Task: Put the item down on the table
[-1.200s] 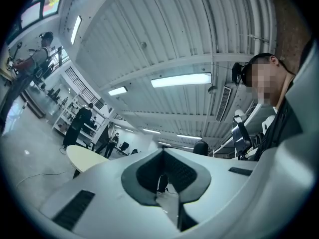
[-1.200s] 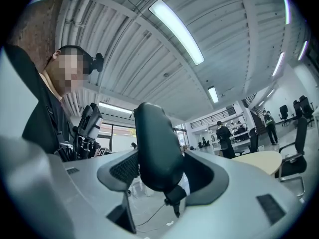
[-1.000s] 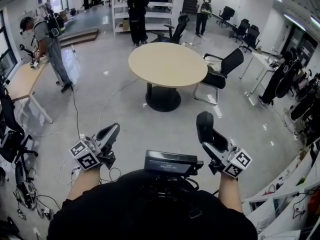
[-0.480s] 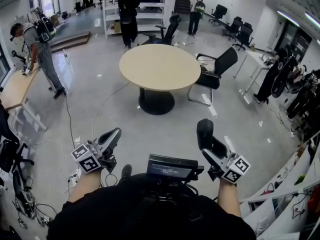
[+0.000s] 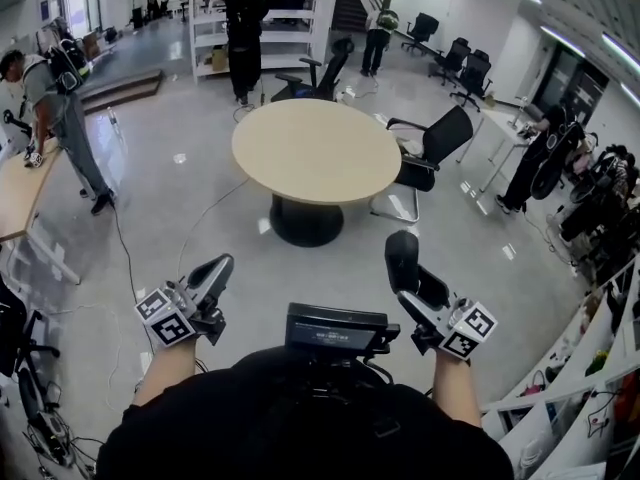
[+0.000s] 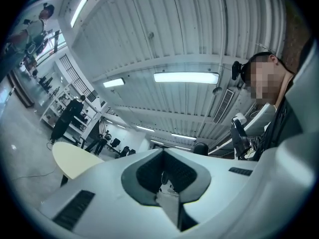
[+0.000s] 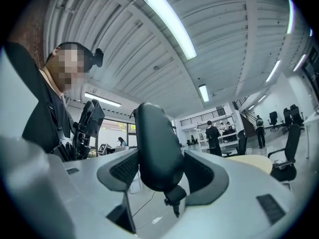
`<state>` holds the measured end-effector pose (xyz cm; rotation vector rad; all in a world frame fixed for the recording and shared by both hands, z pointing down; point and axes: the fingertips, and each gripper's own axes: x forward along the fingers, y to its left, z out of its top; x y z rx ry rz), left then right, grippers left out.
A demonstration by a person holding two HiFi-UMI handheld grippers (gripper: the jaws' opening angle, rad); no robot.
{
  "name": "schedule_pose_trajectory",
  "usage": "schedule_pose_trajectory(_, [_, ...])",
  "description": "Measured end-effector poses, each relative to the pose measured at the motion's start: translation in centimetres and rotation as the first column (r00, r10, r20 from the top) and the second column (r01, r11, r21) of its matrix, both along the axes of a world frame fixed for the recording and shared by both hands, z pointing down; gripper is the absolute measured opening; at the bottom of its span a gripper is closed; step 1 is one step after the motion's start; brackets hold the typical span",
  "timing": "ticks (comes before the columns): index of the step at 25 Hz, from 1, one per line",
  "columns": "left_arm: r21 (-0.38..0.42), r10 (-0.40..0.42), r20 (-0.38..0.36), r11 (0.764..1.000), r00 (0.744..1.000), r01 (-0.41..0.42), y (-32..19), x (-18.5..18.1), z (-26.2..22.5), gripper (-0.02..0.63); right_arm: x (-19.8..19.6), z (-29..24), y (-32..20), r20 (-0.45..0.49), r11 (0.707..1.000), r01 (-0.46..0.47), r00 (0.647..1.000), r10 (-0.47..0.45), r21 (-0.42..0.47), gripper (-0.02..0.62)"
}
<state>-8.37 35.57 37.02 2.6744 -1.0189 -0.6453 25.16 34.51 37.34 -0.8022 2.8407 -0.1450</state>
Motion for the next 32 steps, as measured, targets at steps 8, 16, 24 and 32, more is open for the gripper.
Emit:
schedule_pose_trajectory(8, [0.01,-0.04,0.019,0.999,0.999,0.04,-6.0,-11.9,-1.1,0.002,-11.9,-0.9,-7.6,0.018,0.999,0.038,0.999,-0.038,0.0,0.288])
schedule_pose_trajectory(16, [-0.014,-0.043,0.026,0.999,0.999,0.043,-10.8,-17.3,-0.9,0.002,-18.4,-1.0,-13.2,0.007,0.997,0.072,0.997,-0.072,-0.034,0.288])
schedule_pose_trajectory(24, [-0.043,-0.106,0.013,0.993,0.994,0.106,-14.2,-17.5,1.1,0.002,-18.2,0.3,-18.8,0.01,0.992,0.122,0.993,-0.121,-0.046,0.288])
schedule_pose_trajectory(32, [-0.009,-0.175,0.02,0.984,0.984,0.175,-20.0,-14.0,-0.4,0.002,-15.4,-0.2,-27.4,0.034,0.981,0.195,0.98,-0.194,-0.023,0.29])
